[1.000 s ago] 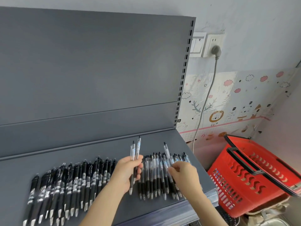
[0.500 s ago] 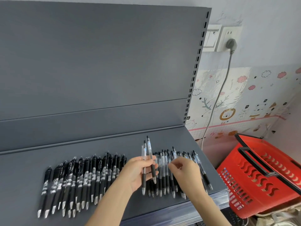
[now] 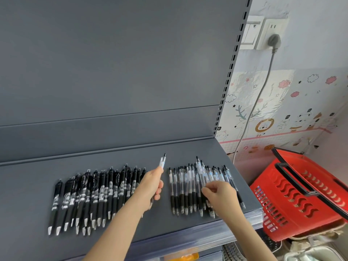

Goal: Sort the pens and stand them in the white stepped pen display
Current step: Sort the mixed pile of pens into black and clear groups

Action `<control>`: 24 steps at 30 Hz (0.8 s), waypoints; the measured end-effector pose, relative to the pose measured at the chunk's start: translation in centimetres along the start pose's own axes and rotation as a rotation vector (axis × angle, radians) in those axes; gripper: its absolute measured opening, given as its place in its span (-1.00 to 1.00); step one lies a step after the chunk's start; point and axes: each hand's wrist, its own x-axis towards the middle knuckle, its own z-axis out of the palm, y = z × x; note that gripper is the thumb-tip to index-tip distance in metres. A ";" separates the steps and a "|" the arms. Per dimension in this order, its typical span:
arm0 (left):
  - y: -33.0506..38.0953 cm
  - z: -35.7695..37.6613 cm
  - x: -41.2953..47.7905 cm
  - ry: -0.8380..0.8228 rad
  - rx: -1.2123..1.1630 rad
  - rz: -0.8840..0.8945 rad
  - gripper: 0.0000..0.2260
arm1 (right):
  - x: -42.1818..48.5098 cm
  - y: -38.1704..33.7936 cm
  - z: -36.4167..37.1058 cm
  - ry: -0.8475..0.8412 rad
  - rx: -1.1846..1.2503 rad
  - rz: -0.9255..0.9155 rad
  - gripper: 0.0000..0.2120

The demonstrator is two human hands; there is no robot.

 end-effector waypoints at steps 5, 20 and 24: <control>-0.9 0.8 0.5 -0.004 0.244 0.063 -0.84 | 0.1 0.8 0.4 0.006 -0.198 -0.021 -0.69; -2.0 3.0 0.4 0.049 0.743 0.295 -0.66 | 0.0 0.2 1.2 -0.013 -0.405 -0.013 -0.87; -1.4 2.6 -0.5 0.021 0.718 0.320 -0.85 | -0.5 0.0 0.5 0.017 -0.361 -0.030 -0.82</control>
